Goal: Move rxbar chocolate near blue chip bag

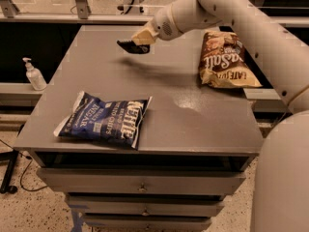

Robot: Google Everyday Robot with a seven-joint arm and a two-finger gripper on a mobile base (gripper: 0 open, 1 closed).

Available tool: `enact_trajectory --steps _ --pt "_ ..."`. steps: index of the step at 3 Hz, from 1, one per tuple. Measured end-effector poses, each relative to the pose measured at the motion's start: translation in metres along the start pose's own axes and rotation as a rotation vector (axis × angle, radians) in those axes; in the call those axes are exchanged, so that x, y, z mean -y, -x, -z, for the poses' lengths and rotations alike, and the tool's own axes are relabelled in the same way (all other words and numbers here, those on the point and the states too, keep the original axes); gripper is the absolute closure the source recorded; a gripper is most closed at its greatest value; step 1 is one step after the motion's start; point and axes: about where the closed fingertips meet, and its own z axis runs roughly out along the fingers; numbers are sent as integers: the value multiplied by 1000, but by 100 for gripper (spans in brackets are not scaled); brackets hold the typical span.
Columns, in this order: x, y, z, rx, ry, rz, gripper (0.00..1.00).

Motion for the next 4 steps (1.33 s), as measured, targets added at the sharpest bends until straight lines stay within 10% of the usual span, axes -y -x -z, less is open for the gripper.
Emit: enact_trajectory --steps 4 --pt "-137 -116 92 -99 342 46 100"
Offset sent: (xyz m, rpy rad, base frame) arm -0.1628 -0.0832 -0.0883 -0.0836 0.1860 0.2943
